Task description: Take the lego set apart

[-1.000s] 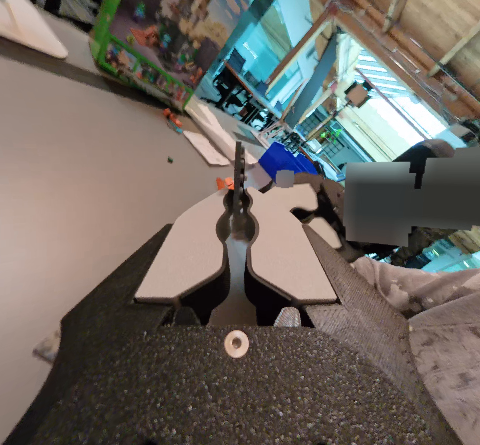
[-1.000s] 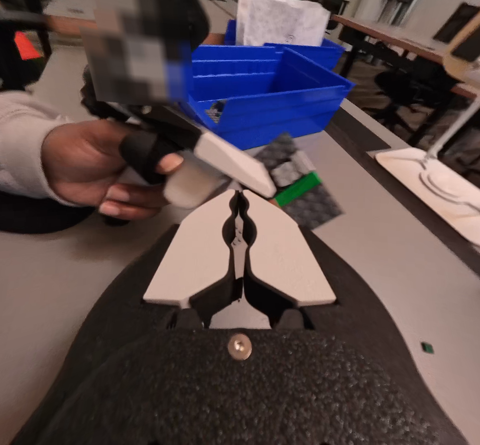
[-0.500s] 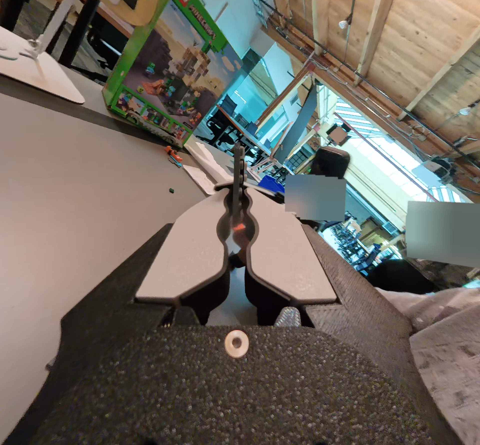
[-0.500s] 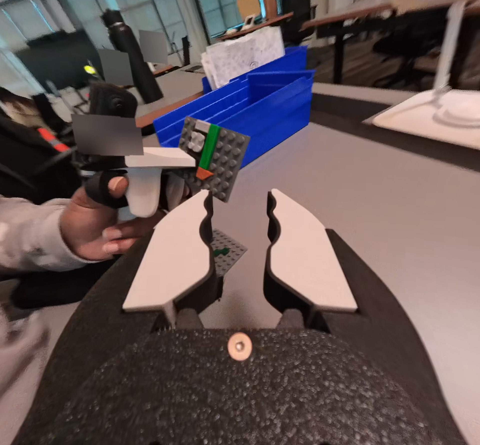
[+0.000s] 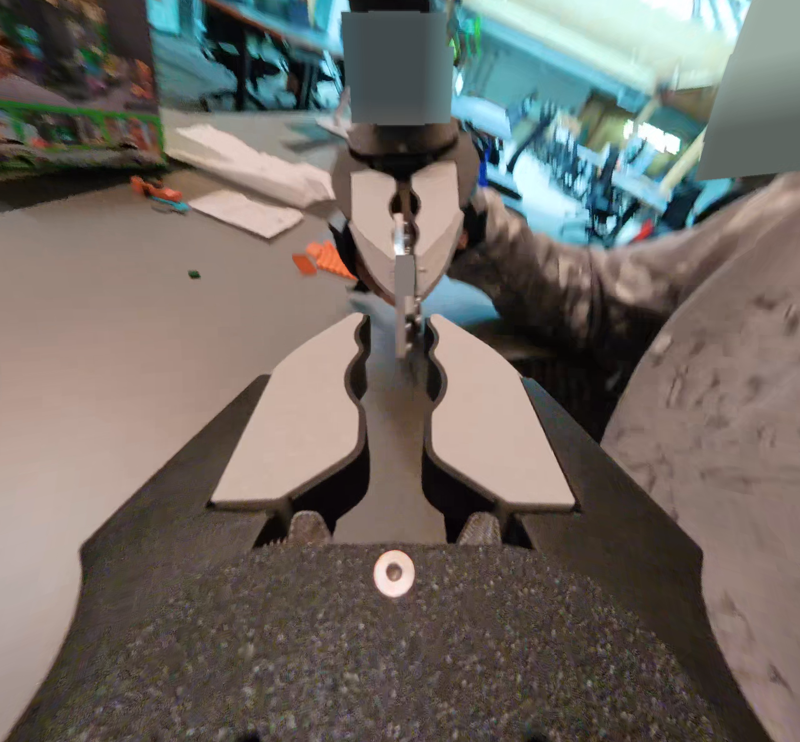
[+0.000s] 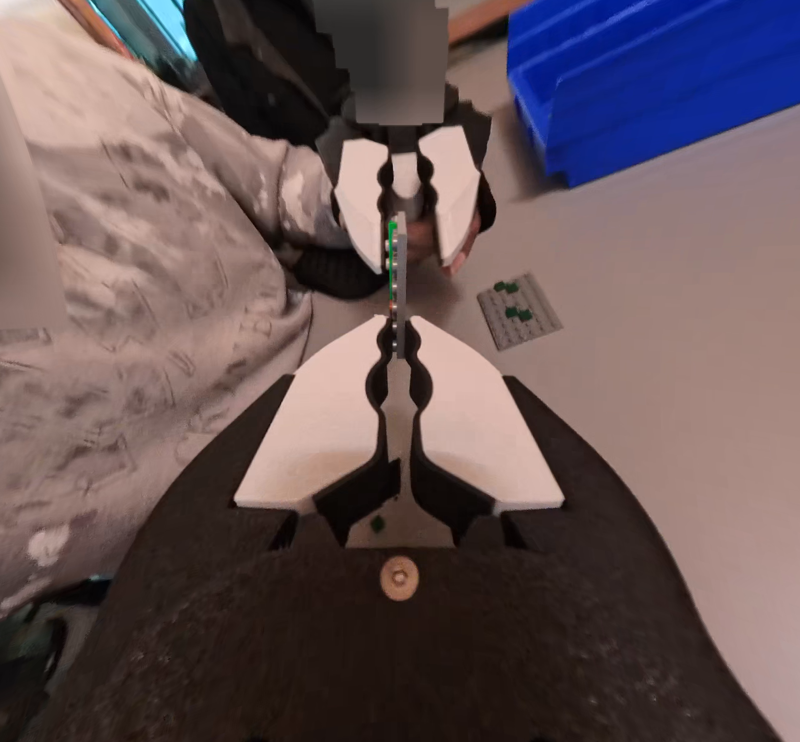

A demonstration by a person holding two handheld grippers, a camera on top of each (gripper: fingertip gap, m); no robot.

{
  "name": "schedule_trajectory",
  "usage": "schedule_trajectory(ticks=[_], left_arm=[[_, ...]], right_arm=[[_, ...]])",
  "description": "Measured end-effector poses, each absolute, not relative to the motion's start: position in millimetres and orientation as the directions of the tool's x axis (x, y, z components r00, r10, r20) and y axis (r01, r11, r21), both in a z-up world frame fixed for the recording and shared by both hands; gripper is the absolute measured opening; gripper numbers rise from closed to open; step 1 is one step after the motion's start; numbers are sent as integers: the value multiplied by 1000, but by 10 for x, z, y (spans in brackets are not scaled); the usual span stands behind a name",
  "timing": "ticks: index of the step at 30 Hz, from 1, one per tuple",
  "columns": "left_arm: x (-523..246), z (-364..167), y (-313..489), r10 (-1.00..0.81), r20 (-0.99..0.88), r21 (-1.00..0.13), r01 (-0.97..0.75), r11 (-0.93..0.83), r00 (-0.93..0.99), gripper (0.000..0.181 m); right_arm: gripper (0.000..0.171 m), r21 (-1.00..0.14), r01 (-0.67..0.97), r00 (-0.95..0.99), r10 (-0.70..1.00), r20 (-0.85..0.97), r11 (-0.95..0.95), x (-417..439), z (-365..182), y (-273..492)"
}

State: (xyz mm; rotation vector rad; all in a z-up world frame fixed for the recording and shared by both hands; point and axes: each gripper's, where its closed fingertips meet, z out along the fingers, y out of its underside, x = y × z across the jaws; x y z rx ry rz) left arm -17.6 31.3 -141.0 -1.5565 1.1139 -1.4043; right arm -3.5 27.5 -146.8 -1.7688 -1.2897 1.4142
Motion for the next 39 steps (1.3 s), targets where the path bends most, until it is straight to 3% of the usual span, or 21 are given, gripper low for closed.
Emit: schedule_trajectory(ticks=[3, 6, 12, 17, 28, 39], left_arm=[[-96, -1659, 190, -965, 262, -921, -295, -255, 17, 10], [-92, -1812, 189, -960, 273, -888, -367, -275, 60, 9], [-176, -1771, 550, -826, 514, -810, -187, -556, 233, 9], [-226, -1775, 656, -697, 674, -701, -83, -708, 244, 9], [-219, -1783, 589, -687, 676, -686, -113, -719, 265, 9], [-292, -1846, 546, -781, 540, -758, -222, -613, 313, 10]], right_arm=[[4, -806, 486, 32, 928, -371, -339, -67, -1705, 204], [5, -791, 544, 79, 955, -285, -281, -75, -1814, 237], [17, -863, 505, 282, 942, 183, 16, -121, -1580, 653], [21, -768, 607, 276, 852, 445, 204, -233, -1584, 656], [15, -683, 671, 202, 814, 545, 290, -288, -1784, 643], [13, -738, 619, 224, 839, 495, 270, -357, -1868, 609]])
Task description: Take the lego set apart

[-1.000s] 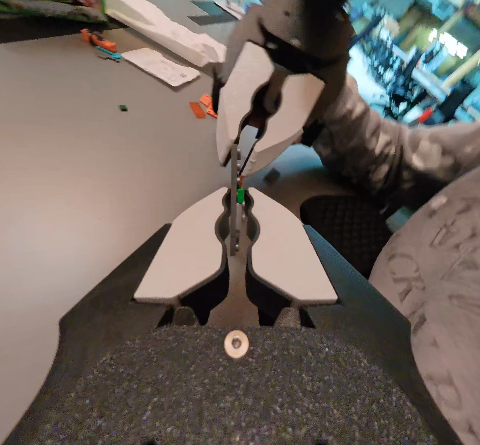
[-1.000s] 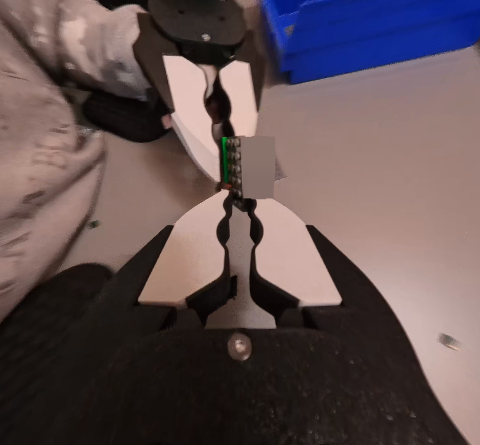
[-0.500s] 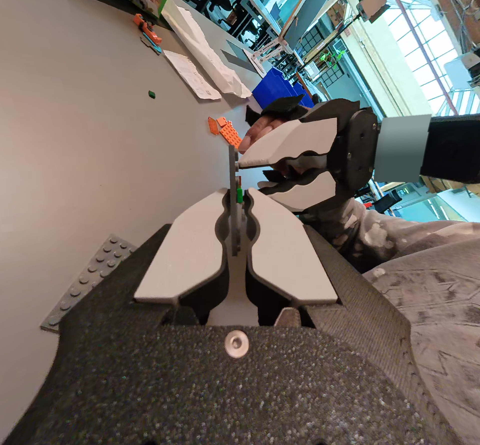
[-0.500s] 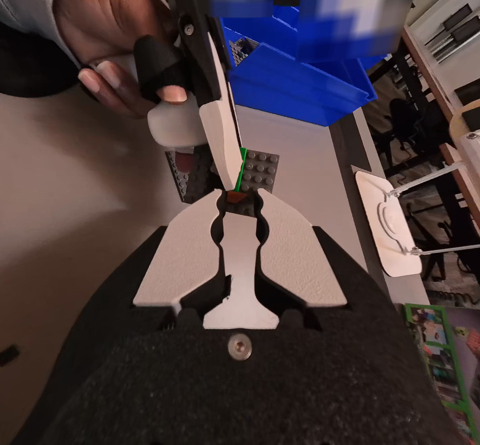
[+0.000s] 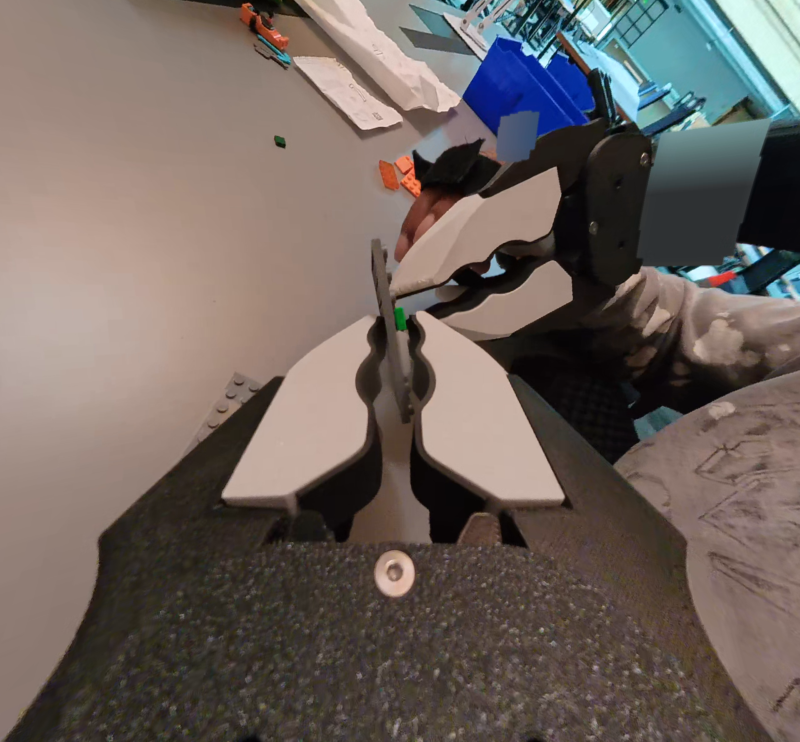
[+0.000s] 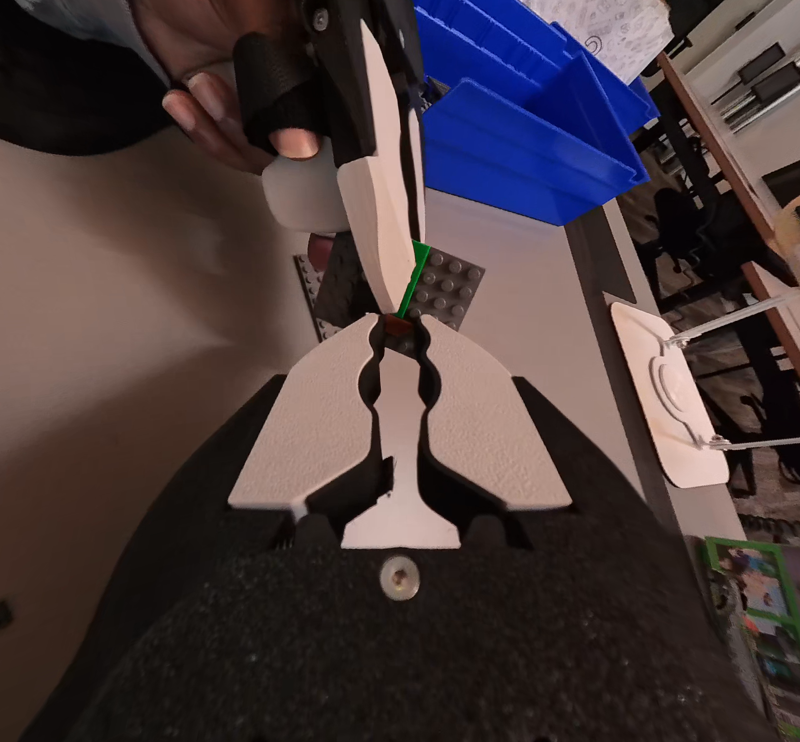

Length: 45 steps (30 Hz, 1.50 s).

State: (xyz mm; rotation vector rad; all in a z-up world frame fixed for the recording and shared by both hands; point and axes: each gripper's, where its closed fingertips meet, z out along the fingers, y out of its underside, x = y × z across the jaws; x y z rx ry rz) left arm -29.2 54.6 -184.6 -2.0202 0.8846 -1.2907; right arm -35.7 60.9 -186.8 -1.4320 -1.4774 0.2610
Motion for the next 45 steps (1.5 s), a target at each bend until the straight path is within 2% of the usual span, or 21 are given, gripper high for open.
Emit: schedule_trajectory(ticks=[6, 14, 17, 24, 34, 45], left_arm=[[-284, -1853, 559, -767, 571, -747, -203, -633, 292, 9], [-310, -1775, 737, -725, 618, -740, -86, -667, 304, 9], [-333, -1746, 747, -723, 623, -742, -68, -667, 298, 9], [-332, -1704, 761, -703, 643, -732, -27, -681, 304, 9], [-358, -1689, 807, -613, 737, -653, 66, -755, 285, 10], [-352, -1749, 821, -644, 702, -683, 32, -729, 306, 9]], right_arm=[[0, -763, 591, 256, 835, 486, 263, -336, -1841, 618], [0, -842, 502, 216, 915, 342, 197, -427, -1817, 453], [0, -857, 478, 286, 889, 359, 192, -375, -1701, 568], [18, -784, 587, 316, 834, 452, 203, -397, -1829, 662], [12, -826, 557, 452, 803, 388, 86, -439, -1804, 746], [13, -774, 622, 448, 758, 474, 117, -435, -1857, 753]])
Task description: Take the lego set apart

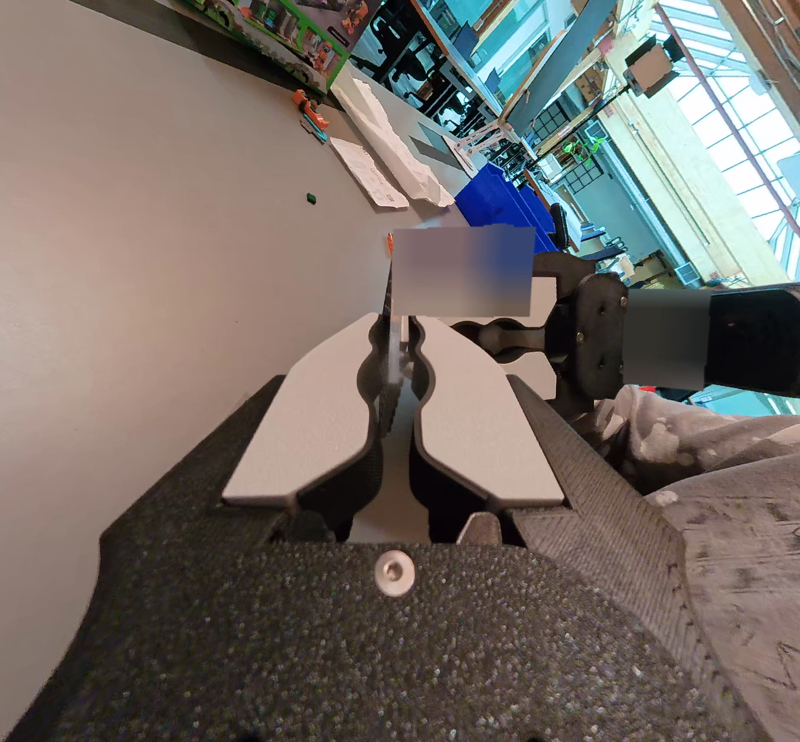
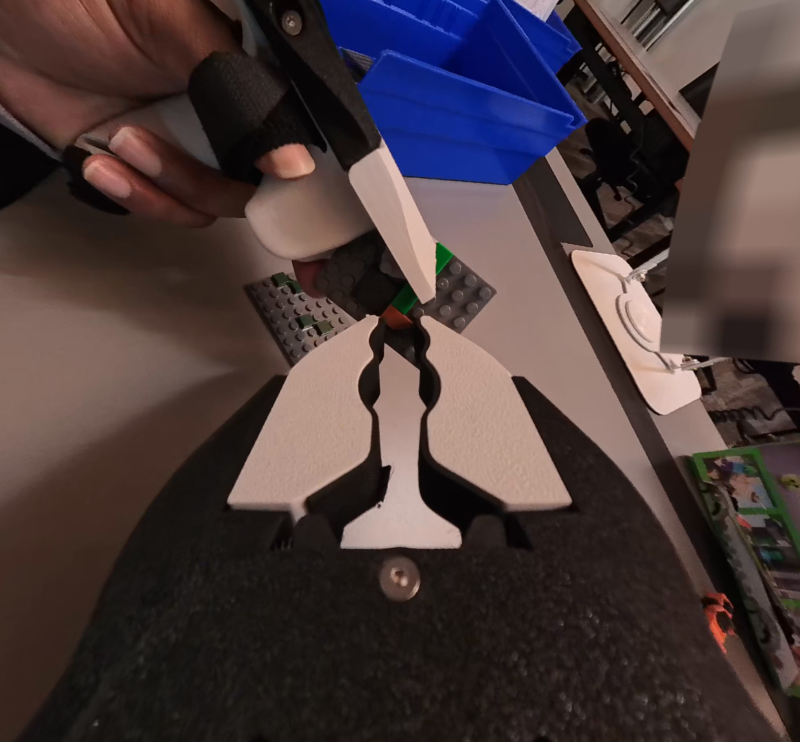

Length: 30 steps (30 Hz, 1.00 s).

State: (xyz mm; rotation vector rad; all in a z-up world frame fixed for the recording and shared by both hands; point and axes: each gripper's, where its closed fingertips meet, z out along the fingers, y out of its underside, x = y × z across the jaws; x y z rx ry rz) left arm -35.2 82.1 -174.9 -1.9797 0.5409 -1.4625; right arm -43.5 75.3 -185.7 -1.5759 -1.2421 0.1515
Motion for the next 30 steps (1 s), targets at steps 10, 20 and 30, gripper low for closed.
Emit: schedule_trajectory(ticks=[10, 20, 30], left_arm=[[-231, -1685, 717, -717, 646, -739, -18, -673, 262, 9], [-382, -1428, 830, -747, 633, -774, 126, -621, 204, 9], [-309, -1245, 556, -806, 591, -801, 122, -586, 16, 9]], right_arm=[[0, -838, 522, 398, 825, 402, 157, -660, -1787, 484], [26, -953, 171, 488, 862, -137, -249, -236, -1668, 835], [4, -831, -55, 3, 833, -554, -553, -280, -1327, 555]])
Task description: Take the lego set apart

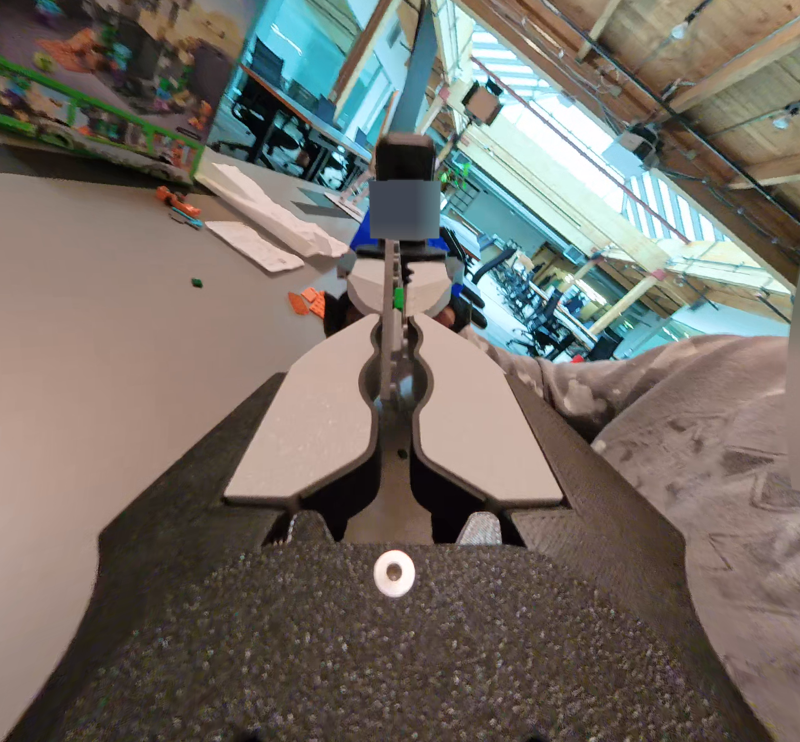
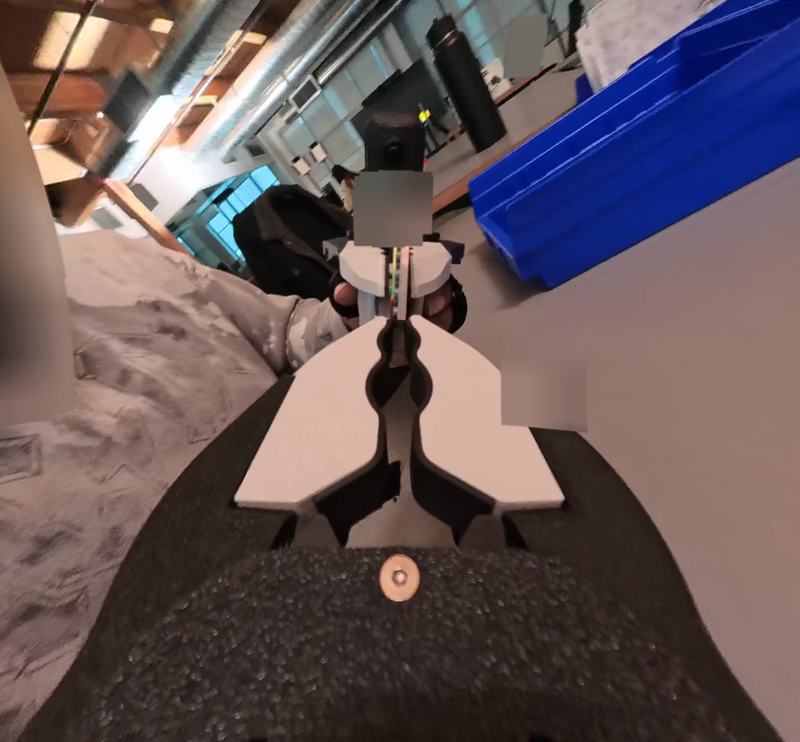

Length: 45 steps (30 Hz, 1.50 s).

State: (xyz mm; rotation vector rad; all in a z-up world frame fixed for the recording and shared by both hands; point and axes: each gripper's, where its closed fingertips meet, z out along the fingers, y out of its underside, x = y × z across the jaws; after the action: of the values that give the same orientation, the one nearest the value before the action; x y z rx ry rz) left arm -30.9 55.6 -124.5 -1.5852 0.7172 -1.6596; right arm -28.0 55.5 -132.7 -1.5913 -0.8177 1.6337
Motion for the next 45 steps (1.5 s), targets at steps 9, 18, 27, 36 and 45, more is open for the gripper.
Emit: schedule_trajectory(ticks=[9, 18, 27, 36, 45], left_arm=[[-217, -1655, 305, -913, 408, -883, -243, -402, 27, 15], [-196, -1736, 360, -841, 538, -812, -235, -535, 56, 7], [-469, -1598, 966, -619, 765, -644, 166, -747, 180, 7], [-413, -1571, 906, -584, 785, -619, 207, -758, 208, 6], [-423, -1528, 879, -578, 795, -606, 209, -768, 183, 7]], right_arm=[[3, -819, 416, -48, 889, -455, -396, 6, -1649, 203], [5, -833, 369, 94, 908, -408, -412, -38, -1702, 450], [15, -898, 440, 434, 870, 233, 21, -264, -1508, 795], [13, -790, 589, 467, 727, 504, 169, -456, -1655, 825], [11, -798, 566, 453, 730, 511, 207, -464, -1622, 791]])
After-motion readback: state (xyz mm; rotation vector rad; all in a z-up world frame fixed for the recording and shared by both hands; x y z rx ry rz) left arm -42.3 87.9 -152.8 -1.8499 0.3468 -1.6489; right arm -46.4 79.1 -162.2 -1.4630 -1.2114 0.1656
